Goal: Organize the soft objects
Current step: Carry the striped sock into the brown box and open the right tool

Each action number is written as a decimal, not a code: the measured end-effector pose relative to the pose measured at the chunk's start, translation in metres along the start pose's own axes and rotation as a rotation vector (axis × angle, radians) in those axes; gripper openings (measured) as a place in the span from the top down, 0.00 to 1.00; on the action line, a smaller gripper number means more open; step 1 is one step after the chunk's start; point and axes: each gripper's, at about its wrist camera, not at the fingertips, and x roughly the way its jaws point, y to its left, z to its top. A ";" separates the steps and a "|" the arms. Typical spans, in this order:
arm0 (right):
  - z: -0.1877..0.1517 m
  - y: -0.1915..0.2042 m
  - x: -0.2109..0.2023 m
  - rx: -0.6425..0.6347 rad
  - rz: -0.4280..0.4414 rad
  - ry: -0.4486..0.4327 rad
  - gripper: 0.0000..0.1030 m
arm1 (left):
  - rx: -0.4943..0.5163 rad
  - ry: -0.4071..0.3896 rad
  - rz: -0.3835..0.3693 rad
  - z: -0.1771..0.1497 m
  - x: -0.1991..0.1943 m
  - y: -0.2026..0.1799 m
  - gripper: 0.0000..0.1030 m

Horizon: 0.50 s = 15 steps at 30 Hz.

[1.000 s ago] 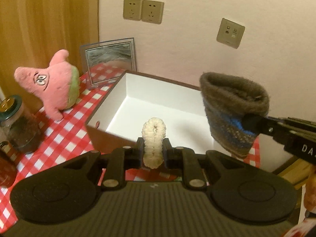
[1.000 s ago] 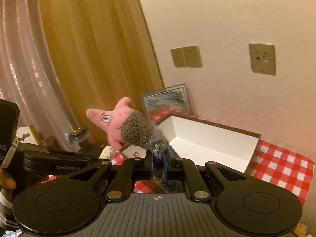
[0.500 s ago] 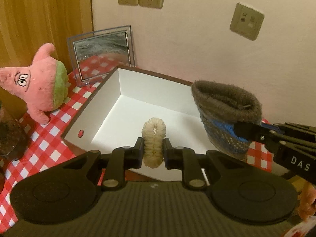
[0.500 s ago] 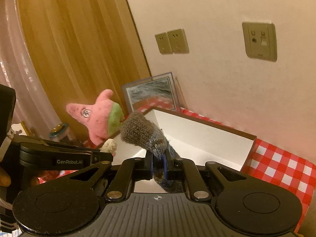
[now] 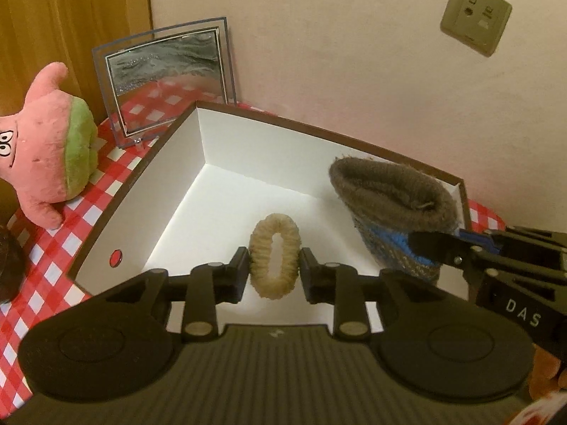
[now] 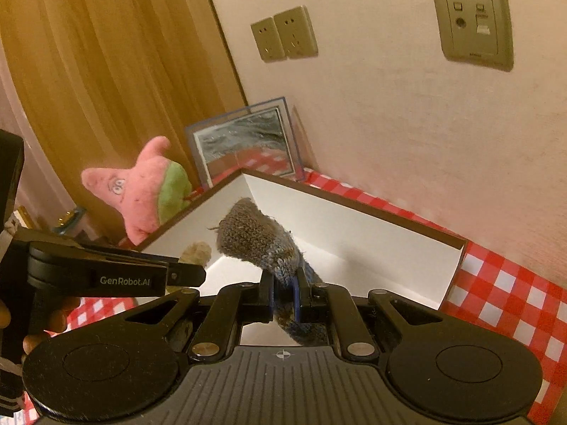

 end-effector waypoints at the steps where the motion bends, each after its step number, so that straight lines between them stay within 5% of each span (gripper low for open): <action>1: 0.000 0.000 0.002 -0.001 -0.005 0.002 0.91 | 0.004 0.001 -0.001 0.001 0.003 0.000 0.70; 4: 0.000 -0.003 0.006 -0.003 -0.015 0.007 0.91 | 0.003 0.011 0.000 0.001 0.009 0.002 0.56; 15: -0.001 -0.002 0.013 -0.033 -0.057 0.009 0.91 | 0.025 0.022 -0.003 -0.001 0.010 0.003 0.50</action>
